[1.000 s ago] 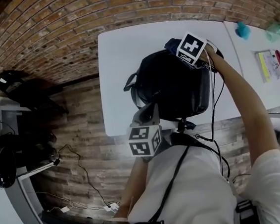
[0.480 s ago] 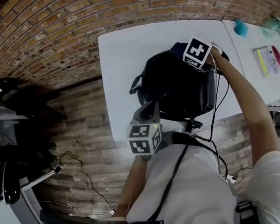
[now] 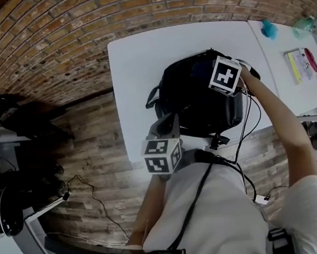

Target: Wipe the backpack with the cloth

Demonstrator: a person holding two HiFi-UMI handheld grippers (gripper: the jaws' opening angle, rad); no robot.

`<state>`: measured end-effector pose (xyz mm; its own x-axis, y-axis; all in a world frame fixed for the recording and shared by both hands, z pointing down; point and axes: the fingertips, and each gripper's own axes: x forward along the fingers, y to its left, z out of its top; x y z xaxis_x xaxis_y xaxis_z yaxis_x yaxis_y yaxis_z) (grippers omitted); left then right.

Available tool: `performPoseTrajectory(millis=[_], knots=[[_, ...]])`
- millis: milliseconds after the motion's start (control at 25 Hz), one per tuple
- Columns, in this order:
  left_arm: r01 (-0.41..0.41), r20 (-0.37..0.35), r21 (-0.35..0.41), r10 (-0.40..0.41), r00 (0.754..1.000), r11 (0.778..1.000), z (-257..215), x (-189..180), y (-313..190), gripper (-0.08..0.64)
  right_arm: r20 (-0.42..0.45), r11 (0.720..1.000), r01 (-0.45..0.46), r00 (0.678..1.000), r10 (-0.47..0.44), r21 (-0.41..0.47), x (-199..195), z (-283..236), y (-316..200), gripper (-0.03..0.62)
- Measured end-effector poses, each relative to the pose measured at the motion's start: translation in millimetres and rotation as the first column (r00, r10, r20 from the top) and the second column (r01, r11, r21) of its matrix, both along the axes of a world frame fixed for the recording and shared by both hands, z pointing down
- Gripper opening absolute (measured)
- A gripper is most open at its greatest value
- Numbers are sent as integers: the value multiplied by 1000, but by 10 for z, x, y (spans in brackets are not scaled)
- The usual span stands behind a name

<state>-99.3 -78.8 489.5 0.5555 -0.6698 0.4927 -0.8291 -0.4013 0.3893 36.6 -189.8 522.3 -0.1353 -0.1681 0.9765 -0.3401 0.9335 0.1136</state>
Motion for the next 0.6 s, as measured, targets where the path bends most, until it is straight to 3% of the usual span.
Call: performPoseTrajectory(millis=[600], knots=[[-7,-15,-8,7,1000,1000,10,22,-28,3,11,989,132,991,-131,-66,-193,70,596,67]])
